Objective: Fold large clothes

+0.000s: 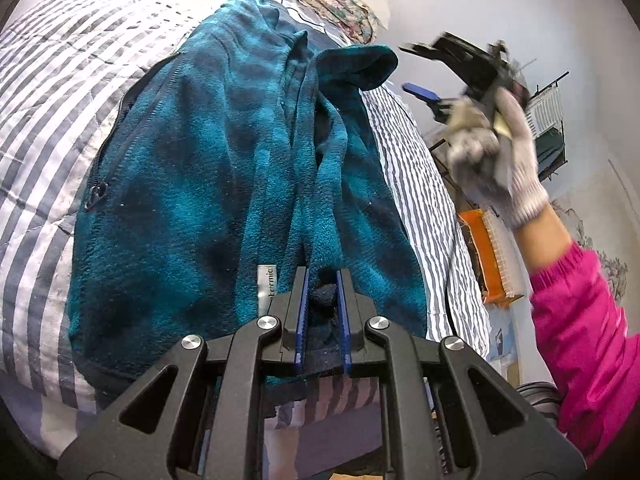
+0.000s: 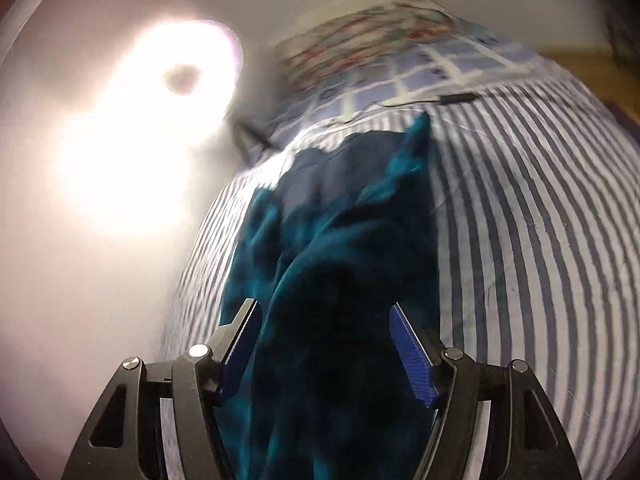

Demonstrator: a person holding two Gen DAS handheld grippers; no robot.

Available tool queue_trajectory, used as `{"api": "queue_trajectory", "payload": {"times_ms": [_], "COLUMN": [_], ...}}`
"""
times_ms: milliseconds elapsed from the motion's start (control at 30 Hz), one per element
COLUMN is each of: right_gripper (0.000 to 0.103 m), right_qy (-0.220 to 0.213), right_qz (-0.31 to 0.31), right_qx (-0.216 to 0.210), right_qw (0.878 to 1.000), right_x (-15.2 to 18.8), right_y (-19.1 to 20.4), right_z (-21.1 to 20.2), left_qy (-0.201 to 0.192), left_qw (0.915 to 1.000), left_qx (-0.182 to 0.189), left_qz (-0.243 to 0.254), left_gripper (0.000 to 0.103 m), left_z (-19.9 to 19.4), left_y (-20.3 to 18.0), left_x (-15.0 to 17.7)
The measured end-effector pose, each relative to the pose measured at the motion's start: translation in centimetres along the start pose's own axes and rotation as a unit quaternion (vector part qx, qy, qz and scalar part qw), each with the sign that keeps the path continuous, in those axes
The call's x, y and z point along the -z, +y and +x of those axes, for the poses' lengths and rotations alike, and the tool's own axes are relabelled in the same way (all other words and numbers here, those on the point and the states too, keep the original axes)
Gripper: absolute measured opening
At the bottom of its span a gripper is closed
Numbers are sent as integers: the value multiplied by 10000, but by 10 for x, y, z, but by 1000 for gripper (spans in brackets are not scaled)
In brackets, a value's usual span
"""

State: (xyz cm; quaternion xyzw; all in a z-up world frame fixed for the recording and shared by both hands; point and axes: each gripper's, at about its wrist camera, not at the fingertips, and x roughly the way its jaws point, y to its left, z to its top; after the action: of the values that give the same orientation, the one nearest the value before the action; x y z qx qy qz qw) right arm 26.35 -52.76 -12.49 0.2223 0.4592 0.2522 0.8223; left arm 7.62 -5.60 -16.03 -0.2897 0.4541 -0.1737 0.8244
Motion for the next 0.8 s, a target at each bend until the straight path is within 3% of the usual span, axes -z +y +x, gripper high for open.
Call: {"api": "queue_trajectory", "payload": {"times_ms": [100,133,167,200,300,400,533,633,700,800], "right_gripper": [64,45,18,12,9,9,8,9,10,19], "right_qy": [183,216,289,408,218,129,517,945,1108,1032], "right_qz": [243,166,89,24,-251,-760,-1505,-1973,-2134,-2127], "right_qx": [222,351,362,344,194,341,864,1279,1346,1063], "right_qw": [9993,9990,9989,9986,9993,9964,9835,9674,9613,9658], "right_x": [-16,-21,-24,-27,-37,-49,-53,-35,-25,-25], "right_y": [-2,0,4,9,26,58,98,110,111,107], "right_z": [28,38,46,55,54,66,141,203,228,225], "left_qy": [14,23,32,44,87,150,232,259,281,322], "left_qw": [10000,10000,10000,10000,9996,9994,9986,9981,9984,9986], "left_qx": [2,16,35,85,240,290,361,365,316,279], "left_qz": [29,31,22,-19,-111,-127,-304,-412,-386,-318], "left_gripper": [11,11,11,11,11,11,11,11,11,11], "left_z": [2,2,2,3,3,5,9,11,14,18], "left_y": [-1,-1,-1,0,2,3,12,20,21,20], "left_x": [-1,-2,-2,-3,-5,-5,-8,-11,-11,-11]}}
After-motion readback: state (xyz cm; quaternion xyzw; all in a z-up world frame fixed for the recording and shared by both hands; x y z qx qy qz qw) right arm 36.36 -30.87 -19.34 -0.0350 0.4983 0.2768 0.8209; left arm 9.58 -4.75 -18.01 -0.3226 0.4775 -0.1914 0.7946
